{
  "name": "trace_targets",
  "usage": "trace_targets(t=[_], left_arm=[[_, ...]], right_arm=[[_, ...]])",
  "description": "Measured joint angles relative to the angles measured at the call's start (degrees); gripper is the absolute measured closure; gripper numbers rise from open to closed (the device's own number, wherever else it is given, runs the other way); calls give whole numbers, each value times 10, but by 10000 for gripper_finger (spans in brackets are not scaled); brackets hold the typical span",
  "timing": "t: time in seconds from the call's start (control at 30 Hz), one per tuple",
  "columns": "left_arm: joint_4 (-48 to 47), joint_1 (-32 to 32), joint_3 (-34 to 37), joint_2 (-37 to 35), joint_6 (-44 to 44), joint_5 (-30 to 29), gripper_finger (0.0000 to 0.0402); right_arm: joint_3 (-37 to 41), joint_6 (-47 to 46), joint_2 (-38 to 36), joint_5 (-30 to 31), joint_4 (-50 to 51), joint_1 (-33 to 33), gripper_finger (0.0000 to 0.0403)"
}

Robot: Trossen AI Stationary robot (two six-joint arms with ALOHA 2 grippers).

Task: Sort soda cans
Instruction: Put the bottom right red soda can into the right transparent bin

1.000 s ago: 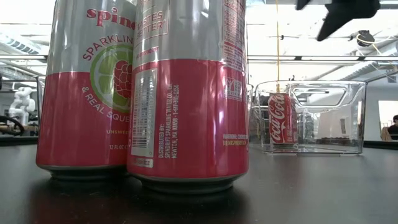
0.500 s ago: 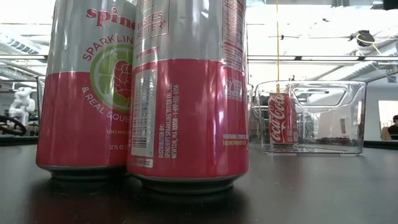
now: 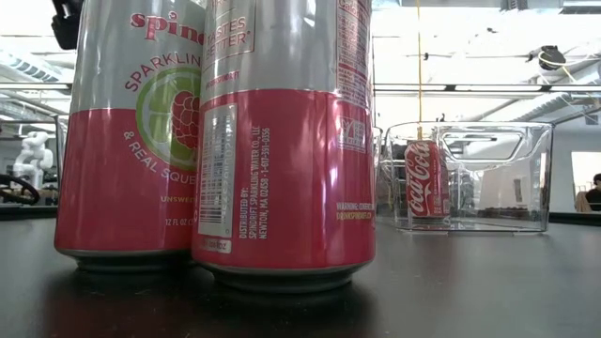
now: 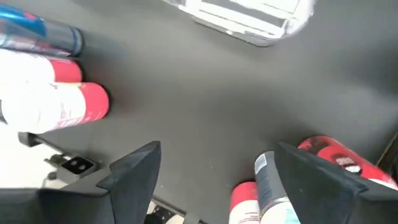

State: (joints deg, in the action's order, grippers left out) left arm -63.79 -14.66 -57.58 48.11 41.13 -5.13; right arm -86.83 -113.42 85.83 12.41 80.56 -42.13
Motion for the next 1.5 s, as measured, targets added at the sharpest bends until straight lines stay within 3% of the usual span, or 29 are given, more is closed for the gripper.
trace_targets(t=[0.4, 0.6, 0.7, 0.9, 1.2, 1.5], left_arm=[[-33, 0, 0, -48, -15, -16, 77], [-32, 0, 0, -47, -26, -19, 77], [-32, 0, 0, -48, -26, -19, 77], [-32, 0, 0, -47, -25, -19, 77], [-17, 0, 0, -47, -9, -19, 77], [5, 0, -1, -47, 6, -19, 77]], right_arm=[[-159, -60, 121, -88, 91, -13, 101], [-168, -136, 156, -141, 94, -58, 101], [-168, -182, 161, -139, 94, -87, 101], [-168, -181, 161, -136, 95, -104, 101], [-102, -176, 135, -124, 93, -130, 101], [30, -169, 25, -93, 43, -135, 101]])
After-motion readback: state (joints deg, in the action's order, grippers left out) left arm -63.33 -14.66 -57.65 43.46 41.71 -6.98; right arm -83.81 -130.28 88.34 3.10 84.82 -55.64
